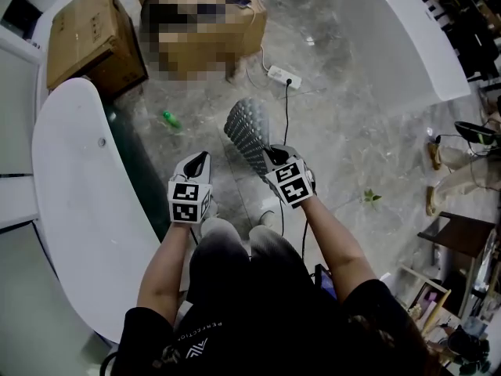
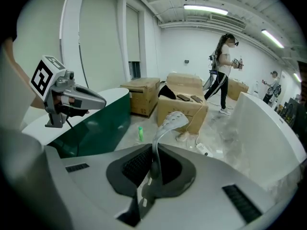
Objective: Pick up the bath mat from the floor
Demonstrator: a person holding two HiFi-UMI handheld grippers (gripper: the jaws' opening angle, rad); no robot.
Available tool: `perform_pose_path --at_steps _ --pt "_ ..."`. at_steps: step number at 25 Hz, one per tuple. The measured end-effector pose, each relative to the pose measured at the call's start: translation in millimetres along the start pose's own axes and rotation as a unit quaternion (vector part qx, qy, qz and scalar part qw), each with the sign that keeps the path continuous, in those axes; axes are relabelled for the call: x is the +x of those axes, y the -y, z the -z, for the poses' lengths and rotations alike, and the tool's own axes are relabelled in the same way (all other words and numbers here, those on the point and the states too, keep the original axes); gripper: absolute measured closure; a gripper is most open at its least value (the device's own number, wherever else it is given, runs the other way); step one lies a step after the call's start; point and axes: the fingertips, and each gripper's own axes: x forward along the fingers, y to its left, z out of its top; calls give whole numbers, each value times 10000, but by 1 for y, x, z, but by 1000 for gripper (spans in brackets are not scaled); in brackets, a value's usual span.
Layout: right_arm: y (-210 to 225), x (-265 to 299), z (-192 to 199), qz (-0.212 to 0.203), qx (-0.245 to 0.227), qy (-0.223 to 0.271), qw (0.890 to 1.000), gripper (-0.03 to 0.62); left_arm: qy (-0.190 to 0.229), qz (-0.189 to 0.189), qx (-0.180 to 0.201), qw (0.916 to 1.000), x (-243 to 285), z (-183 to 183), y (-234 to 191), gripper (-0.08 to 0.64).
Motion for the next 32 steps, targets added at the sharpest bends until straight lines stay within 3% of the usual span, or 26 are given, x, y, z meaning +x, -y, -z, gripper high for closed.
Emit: perform_pose_path --at_steps 8,14,32 --pt "-18 -38 -22 -195 177 401 9988 581 78 114 -8 9999 -23 -5 20 546" --pt "-28 -61 -35 -313 262 651 9970 581 285 36 -235 9993 -42 -15 20 546" --pt "-47 -95 -40 -294 351 896 9949 581 648 -228 -725 9950 -81 -21 19 546"
